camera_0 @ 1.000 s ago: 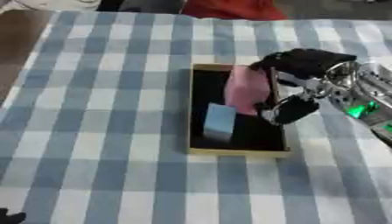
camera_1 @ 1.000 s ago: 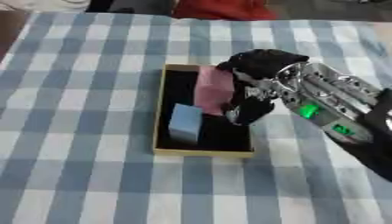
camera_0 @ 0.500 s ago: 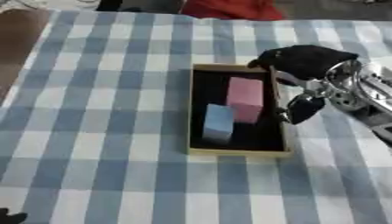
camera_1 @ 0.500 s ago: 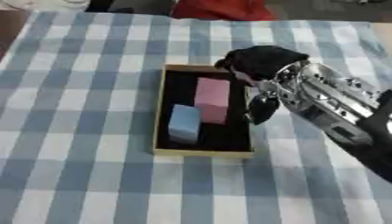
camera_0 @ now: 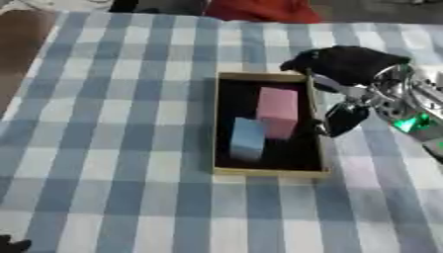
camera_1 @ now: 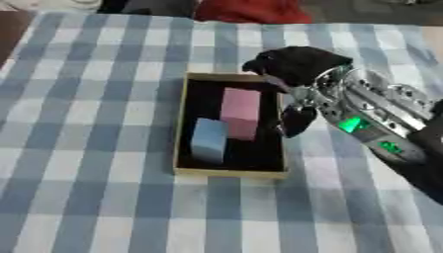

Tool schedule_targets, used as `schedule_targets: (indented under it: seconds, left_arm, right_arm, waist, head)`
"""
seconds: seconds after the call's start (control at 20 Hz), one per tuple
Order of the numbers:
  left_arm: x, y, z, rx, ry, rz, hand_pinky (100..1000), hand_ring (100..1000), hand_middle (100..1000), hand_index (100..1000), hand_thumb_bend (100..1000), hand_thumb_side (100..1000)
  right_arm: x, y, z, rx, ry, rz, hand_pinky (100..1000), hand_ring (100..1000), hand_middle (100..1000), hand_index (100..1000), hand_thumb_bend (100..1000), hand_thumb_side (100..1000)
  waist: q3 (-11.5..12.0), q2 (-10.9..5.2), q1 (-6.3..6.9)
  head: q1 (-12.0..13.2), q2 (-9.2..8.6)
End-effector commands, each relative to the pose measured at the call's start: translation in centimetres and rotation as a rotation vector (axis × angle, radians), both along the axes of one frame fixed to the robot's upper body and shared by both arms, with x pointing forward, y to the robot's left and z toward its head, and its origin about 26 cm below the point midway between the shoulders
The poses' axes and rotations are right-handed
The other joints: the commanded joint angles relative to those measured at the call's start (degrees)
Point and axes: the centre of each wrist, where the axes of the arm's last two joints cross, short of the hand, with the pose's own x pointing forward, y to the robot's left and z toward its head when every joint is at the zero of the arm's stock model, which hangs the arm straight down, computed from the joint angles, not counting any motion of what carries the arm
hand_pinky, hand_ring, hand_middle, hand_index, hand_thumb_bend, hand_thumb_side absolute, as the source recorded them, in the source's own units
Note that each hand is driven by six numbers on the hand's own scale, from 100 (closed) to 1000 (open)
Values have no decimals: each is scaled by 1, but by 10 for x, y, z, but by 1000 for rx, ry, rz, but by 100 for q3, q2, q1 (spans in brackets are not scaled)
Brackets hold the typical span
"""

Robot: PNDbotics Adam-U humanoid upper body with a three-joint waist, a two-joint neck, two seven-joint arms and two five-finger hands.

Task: Pick up objects on the table and place them in the box.

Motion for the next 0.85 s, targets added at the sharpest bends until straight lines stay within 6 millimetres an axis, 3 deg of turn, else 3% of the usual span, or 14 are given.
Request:
schedule_targets:
  seconds: [0.05, 0.1, 0.2, 0.25, 0.5, 0.65, 0.7, 0.85]
  left_arm:
    - [0, 3, 5, 2, -24, 2, 668, 644, 504, 658, 100, 492]
    - [0, 4, 5, 0, -26, 3, 668, 644, 505, 657, 100, 492]
    - [0, 5, 5, -4, -29, 8, 667, 644, 505, 657, 100, 493]
    - [0, 5, 5, -6, -32, 11, 667, 644, 505, 657, 100, 493]
    - [1, 6, 6, -20, -42, 17, 667, 644, 504, 657, 100, 497]
    - [1, 6, 7, -25, -46, 16, 667, 644, 504, 657, 100, 497]
    - [1, 6, 7, -27, -47, 16, 666, 643, 504, 657, 100, 499]
    - [3, 6, 8, -65, -66, 29, 664, 642, 503, 656, 100, 508]
  right_arm:
    - [-10, -9, 28, 28, -154, 22, 900, 891, 850, 1000, 319, 100]
    - [-12, -13, 35, 40, -222, 31, 895, 870, 829, 1000, 206, 100]
    - [-15, -25, 49, 102, -380, 38, 879, 827, 782, 953, 100, 100]
    - [-16, -31, 52, 150, -451, 49, 878, 821, 774, 942, 100, 120]
    - [-18, -58, 44, 458, -701, 129, 840, 742, 699, 840, 100, 644]
    - [-18, -66, 32, 589, -776, 182, 840, 742, 699, 840, 100, 644]
    - [-18, -67, 30, 608, -785, 189, 841, 730, 689, 823, 100, 726]
    - [-17, -74, 24, 675, -845, 195, 836, 727, 686, 810, 100, 789]
  waist:
    - [-31, -143, 21]
    - [-48, -151, 25]
    - [-90, -162, 30]
    - [-110, -164, 30]
    - [-218, -175, 43]
    - [-230, -175, 48]
    - [-233, -177, 53]
    - [-378, -200, 128]
  head:
    - [52, 6]
    - [70, 16]
    - [126, 34]
    - [151, 39]
    - [242, 54]
    - [256, 55]
    - [261, 59]
    - [422, 131]
